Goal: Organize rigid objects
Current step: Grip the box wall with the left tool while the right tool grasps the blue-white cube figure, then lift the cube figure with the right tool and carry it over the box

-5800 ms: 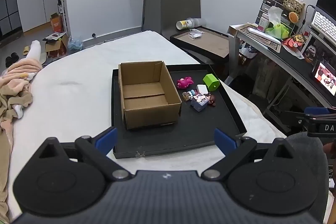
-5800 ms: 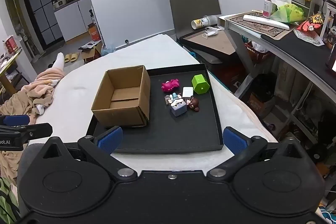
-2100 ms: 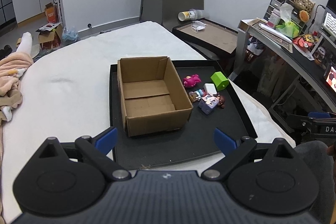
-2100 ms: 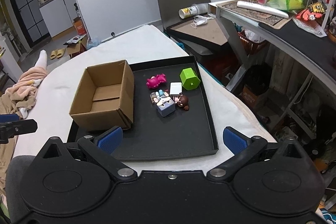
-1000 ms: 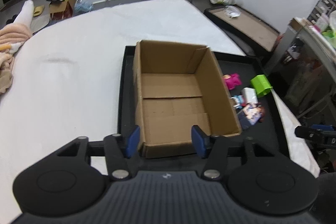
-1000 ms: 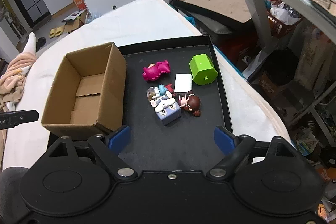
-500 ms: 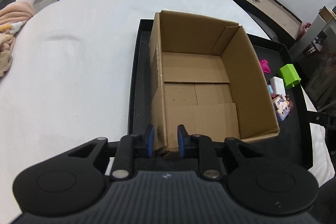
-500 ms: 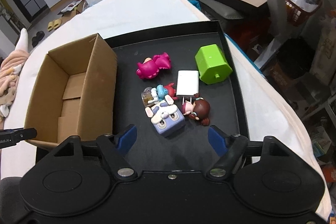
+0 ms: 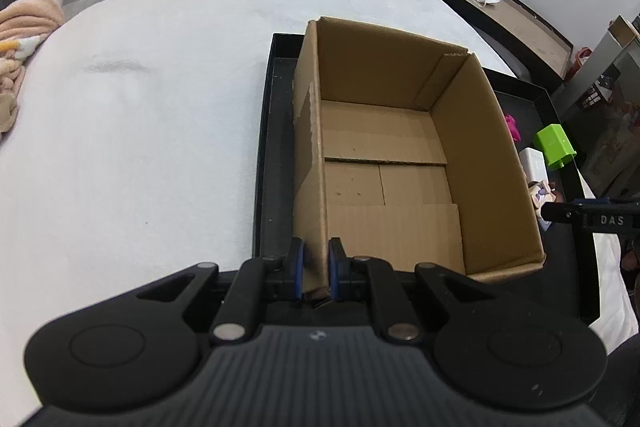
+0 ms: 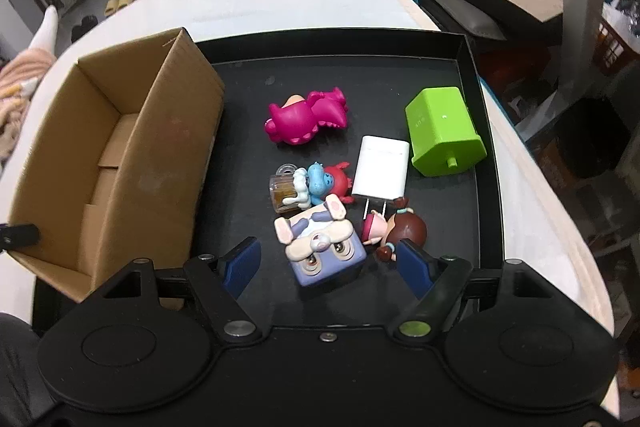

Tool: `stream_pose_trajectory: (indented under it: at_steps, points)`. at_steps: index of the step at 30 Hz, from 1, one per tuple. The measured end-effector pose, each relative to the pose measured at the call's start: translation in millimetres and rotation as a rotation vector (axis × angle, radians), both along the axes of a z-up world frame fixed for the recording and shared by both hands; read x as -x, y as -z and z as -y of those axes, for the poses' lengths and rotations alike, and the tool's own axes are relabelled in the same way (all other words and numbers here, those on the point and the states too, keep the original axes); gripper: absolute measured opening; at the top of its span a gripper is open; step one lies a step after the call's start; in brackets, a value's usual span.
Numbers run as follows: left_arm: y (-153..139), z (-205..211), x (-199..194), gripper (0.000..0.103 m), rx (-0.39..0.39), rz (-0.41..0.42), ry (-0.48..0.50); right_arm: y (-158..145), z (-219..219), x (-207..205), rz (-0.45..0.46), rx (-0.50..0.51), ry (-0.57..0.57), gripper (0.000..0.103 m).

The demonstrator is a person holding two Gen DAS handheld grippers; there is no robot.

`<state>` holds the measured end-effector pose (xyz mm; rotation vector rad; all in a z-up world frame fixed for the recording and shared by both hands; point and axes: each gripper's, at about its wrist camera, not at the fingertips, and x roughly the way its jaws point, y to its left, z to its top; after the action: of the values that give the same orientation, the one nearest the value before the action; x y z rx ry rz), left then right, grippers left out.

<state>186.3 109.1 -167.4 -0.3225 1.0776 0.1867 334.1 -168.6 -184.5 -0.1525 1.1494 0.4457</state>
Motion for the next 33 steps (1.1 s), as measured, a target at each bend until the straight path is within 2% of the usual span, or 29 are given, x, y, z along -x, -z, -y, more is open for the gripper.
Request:
stream_pose_trajectory:
  at_steps: [10,11,14,16,19,23,33]
  points:
    - [0.1,-4.1,10.9,0.012,0.021,0.029,0.002,8.9,-15.5,-2.4,0.083,0.091,-0.084,0.071]
    - [0.4,-4.9,11.6,0.012,0.025,0.034,-0.004,11.5,-18.6,-1.4,0.085,0.099,-0.1,0.068]
    - [0.3,-5.4,12.2,0.012,0.03,0.044,-0.013,21.2,-25.0,0.8,0.062,0.124,-0.126,0.049]
    - [0.3,-4.7,13.1,0.012,0.029,0.049,-0.017,25.1,-27.1,2.9,0.028,0.125,-0.112,0.045]
    - [0.6,-4.6,15.2,0.012,0.035,0.049,-0.022,23.4,-24.6,7.3,-0.001,0.081,-0.085,0.044]
    - [0.1,-6.4,17.9,0.012,0.041,0.049,-0.022,19.8,-17.3,14.6,-0.019,0.071,-0.036,0.043]
    - [-0.3,-5.6,18.7,0.013,0.041,0.055,-0.011,-9.6,-9.2,27.9,0.005,0.028,-0.006,0.043]
